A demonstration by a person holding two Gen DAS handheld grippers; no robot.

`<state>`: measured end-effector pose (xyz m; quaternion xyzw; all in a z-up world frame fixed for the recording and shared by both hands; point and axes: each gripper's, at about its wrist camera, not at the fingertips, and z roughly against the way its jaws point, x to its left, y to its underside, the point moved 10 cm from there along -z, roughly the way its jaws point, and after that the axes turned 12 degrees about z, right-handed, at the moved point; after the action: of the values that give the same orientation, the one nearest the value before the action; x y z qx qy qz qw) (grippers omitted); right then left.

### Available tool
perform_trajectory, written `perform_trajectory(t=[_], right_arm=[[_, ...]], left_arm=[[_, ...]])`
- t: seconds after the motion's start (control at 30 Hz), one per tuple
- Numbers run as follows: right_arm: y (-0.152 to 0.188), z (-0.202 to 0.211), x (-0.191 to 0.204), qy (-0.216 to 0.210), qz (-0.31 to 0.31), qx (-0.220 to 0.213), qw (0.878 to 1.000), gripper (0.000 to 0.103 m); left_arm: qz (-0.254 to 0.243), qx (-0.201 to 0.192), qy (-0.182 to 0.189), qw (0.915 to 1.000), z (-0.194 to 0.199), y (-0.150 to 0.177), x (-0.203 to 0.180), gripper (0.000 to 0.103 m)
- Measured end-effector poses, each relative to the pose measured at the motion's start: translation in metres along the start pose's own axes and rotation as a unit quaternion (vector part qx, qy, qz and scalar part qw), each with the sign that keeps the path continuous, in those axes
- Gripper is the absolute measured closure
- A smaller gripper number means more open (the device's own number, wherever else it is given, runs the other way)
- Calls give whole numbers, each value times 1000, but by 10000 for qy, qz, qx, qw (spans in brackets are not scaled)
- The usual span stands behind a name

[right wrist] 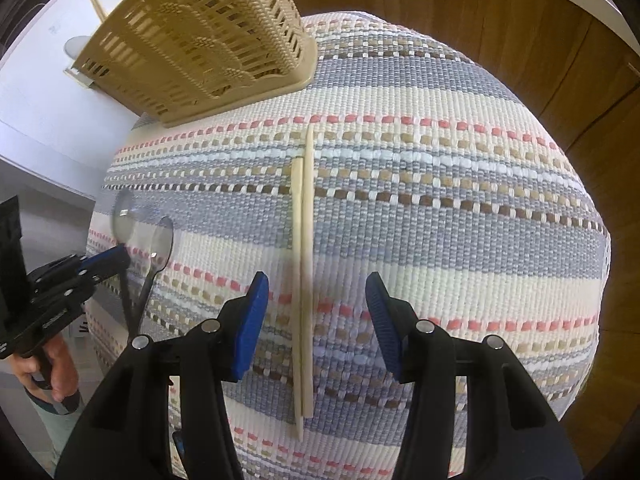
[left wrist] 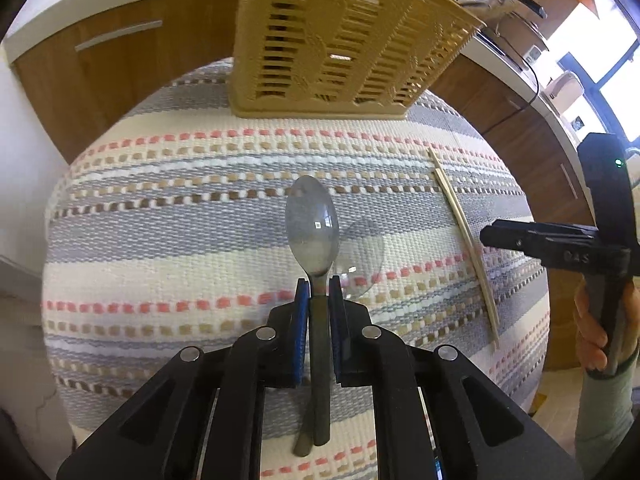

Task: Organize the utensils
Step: 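Grasp another clear spoon with the left gripper while the right gripper grasps a chopstick, then lift the spoon and chopstick over the tan caddy and release them inside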

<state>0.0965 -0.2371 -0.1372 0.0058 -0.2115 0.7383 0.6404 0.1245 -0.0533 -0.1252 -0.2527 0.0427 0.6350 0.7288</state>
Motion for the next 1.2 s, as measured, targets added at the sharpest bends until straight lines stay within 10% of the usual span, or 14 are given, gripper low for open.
perform_trajectory(t=[0.17,1.2], right_arm=[[-9,-7,-5,94,53,60,9999,81],[-30,-58,73,1285,1486,898,9764,100]], left_arm=[[87,-46,-15,10000,4,-2,22,95],[-144,-308,-5,9994,15,3,24,96]])
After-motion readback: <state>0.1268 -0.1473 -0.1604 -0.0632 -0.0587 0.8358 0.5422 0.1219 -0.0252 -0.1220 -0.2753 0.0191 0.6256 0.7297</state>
